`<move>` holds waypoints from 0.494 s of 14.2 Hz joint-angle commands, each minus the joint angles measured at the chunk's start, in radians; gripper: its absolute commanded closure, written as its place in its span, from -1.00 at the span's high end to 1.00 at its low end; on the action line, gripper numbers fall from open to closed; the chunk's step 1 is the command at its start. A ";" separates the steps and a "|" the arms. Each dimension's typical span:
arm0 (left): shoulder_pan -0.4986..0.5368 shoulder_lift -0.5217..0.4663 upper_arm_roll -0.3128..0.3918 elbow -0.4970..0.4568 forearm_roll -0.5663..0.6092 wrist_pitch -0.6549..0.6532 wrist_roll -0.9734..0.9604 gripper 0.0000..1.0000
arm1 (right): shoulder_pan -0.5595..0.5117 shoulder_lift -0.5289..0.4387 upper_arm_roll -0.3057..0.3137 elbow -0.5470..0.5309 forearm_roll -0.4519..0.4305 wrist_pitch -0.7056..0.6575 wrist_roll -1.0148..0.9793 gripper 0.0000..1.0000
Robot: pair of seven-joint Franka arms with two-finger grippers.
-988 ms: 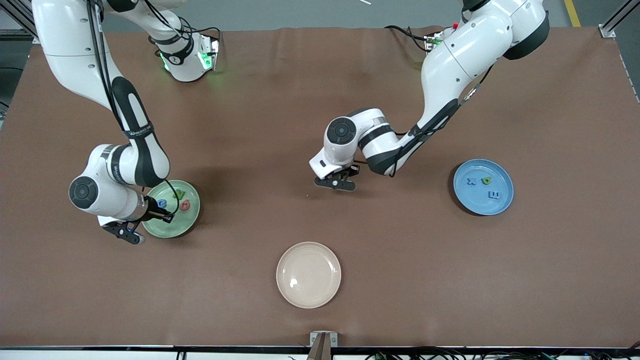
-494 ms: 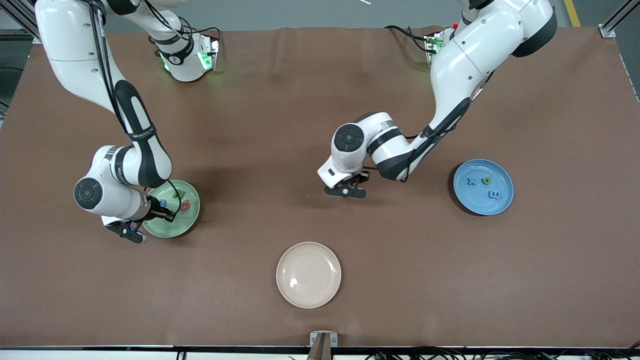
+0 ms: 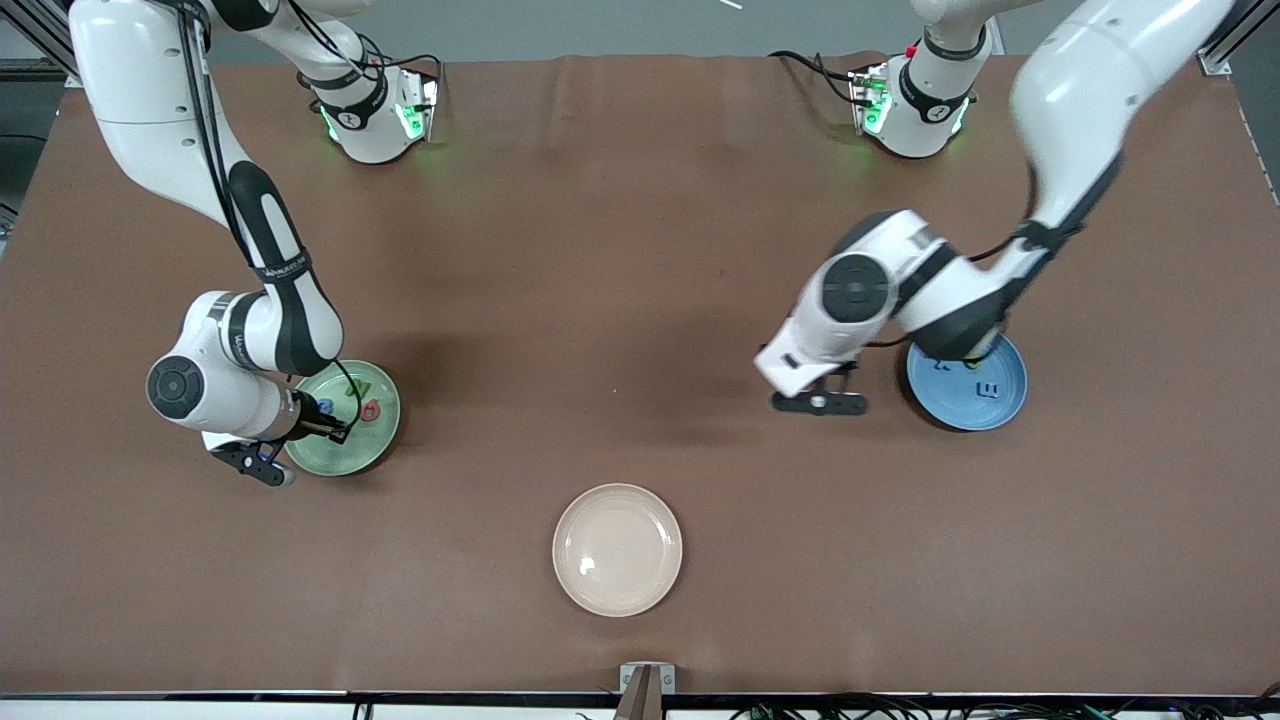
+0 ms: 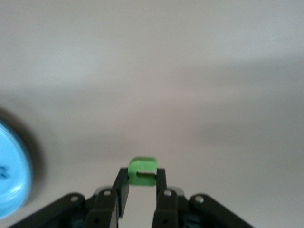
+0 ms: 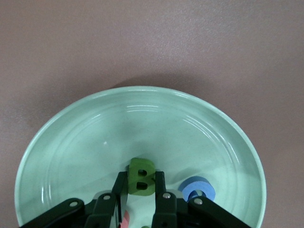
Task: Sort upper and lower case letters into plates
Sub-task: 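Place the B in the green plate while the left gripper grasps the c, then place the c in the blue plate while the right gripper withdraws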
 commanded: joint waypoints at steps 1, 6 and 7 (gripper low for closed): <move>0.268 -0.047 -0.127 -0.156 0.013 0.013 0.120 -0.69 | -0.022 -0.007 0.019 -0.012 -0.006 0.012 -0.009 -0.53; 0.449 -0.016 -0.144 -0.233 0.132 0.028 0.248 -0.69 | -0.022 -0.010 0.019 -0.007 -0.007 0.006 -0.009 1.00; 0.464 -0.002 -0.138 -0.233 0.146 0.028 0.263 -0.69 | -0.022 -0.019 0.019 -0.004 -0.007 -0.003 -0.012 1.00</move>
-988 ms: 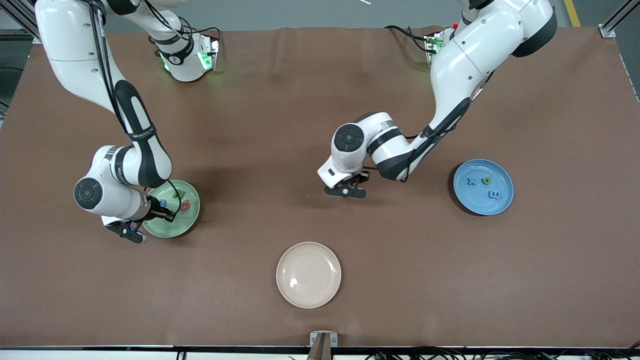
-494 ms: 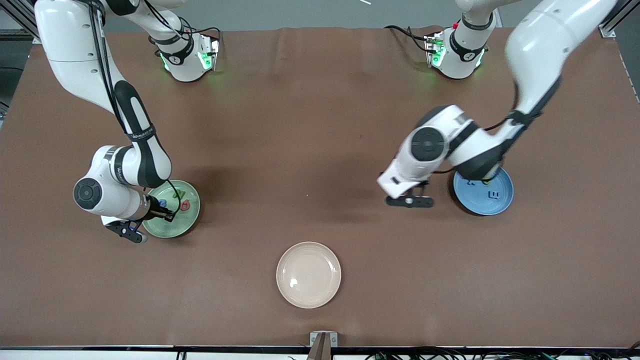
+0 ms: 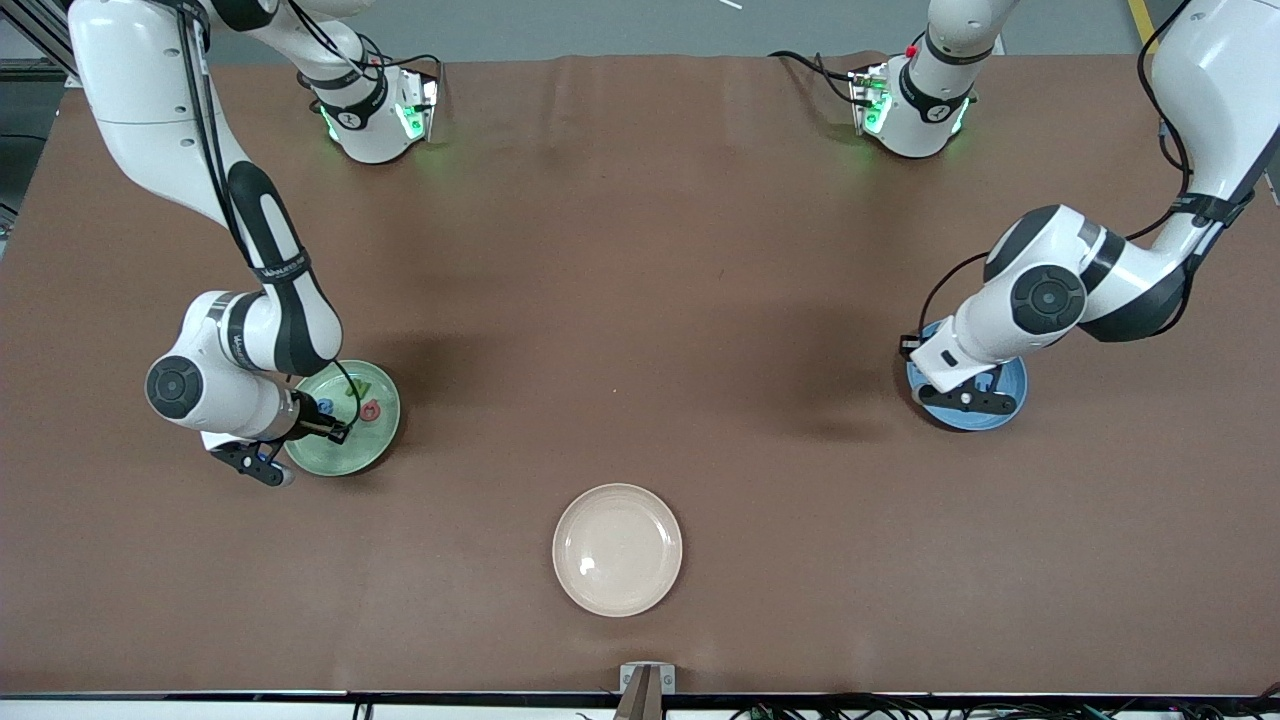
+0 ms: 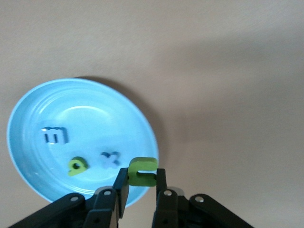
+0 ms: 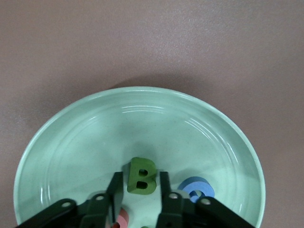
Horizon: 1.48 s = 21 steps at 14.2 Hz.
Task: Sort upper and lower case letters into plates
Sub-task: 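Place the c in the blue plate while the right gripper withdraws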
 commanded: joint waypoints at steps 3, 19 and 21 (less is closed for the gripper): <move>0.024 0.055 0.050 -0.012 0.120 0.035 0.032 -0.69 | -0.021 -0.053 0.018 0.049 -0.014 -0.103 -0.033 1.00; -0.103 0.106 0.248 0.055 0.184 0.116 0.058 -0.67 | -0.153 -0.182 -0.005 0.507 -0.148 -0.758 -0.375 1.00; -0.101 0.104 0.248 0.055 0.182 0.116 0.059 -0.61 | -0.150 -0.206 -0.002 0.509 -0.148 -0.777 -0.366 1.00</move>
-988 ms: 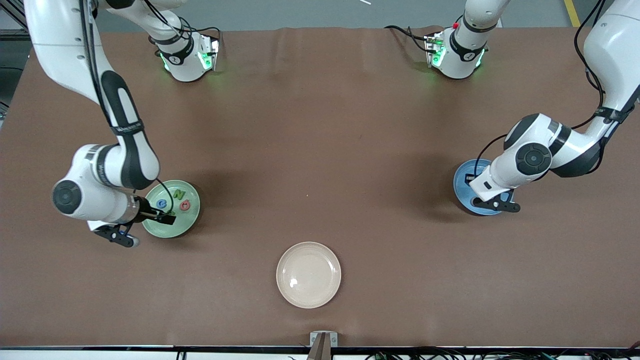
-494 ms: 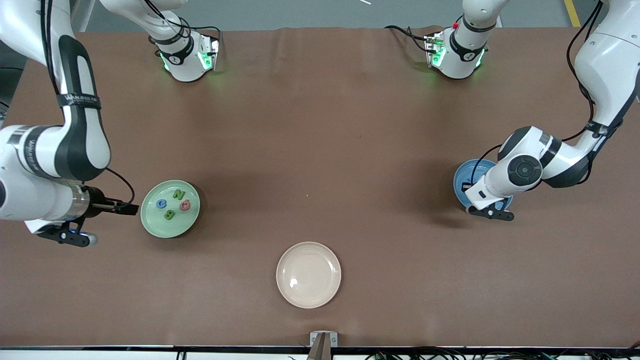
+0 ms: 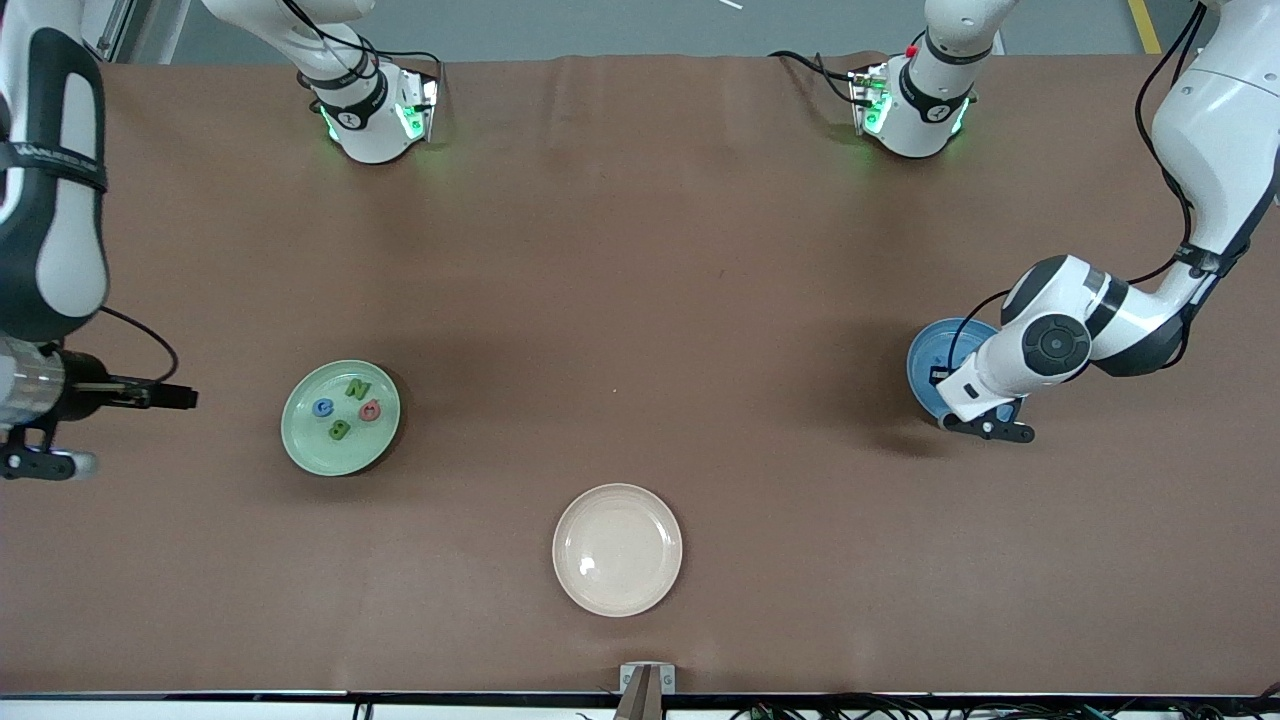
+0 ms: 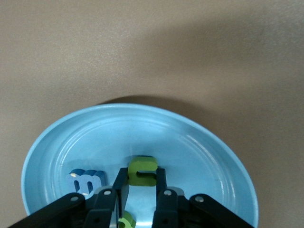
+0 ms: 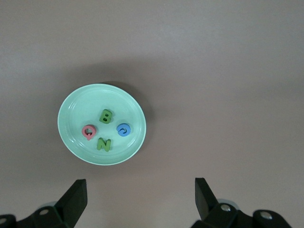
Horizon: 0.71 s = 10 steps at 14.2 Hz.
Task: Sort upper and lower case letters into plates
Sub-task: 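Place the c in the blue plate while the right gripper withdraws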
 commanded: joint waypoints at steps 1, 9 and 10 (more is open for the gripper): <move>0.006 -0.001 -0.001 0.006 0.017 0.008 0.018 -0.33 | 0.007 -0.051 0.019 -0.011 -0.020 -0.027 0.003 1.00; 0.010 -0.188 -0.031 0.046 -0.202 -0.124 0.021 1.00 | 0.027 -0.051 0.022 0.066 -0.077 -0.033 0.029 1.00; 0.012 -0.196 -0.031 0.075 -0.232 -0.162 0.030 0.99 | 0.026 -0.052 0.022 0.066 -0.077 -0.053 0.035 1.00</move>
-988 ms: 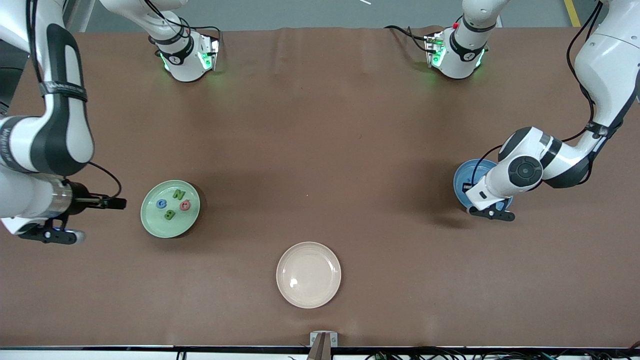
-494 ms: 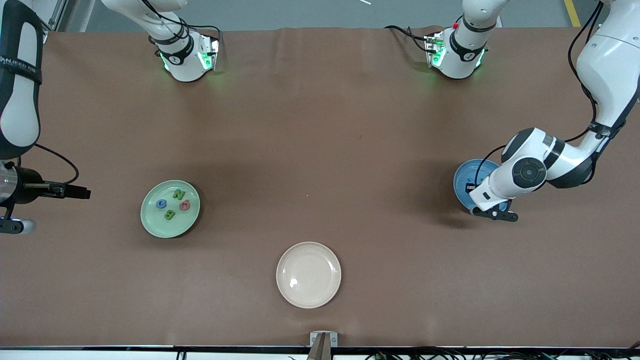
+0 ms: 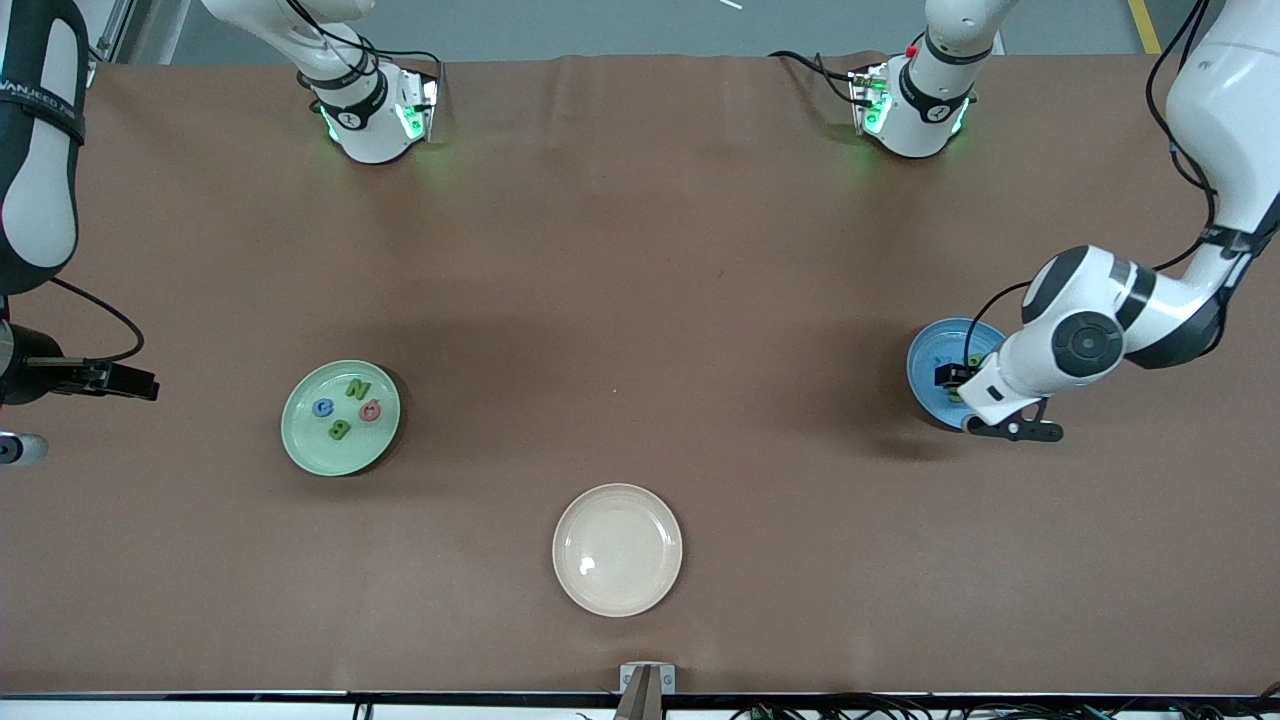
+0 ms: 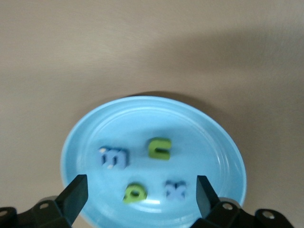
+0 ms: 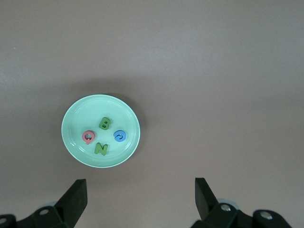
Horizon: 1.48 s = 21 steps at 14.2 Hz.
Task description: Sort upper and lower case letters into plates
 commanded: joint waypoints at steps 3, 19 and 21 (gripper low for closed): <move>0.000 -0.082 -0.017 0.106 -0.134 -0.155 0.095 0.99 | -0.004 -0.053 0.009 -0.011 0.019 -0.073 0.034 1.00; -0.378 -0.449 0.555 0.245 -0.634 -0.341 0.491 0.99 | -0.076 -0.326 0.118 -0.270 0.009 -0.035 0.023 1.00; -0.553 -0.503 0.740 0.245 -0.685 -0.359 0.503 1.00 | -0.073 -0.353 0.119 -0.287 0.004 -0.032 0.021 1.00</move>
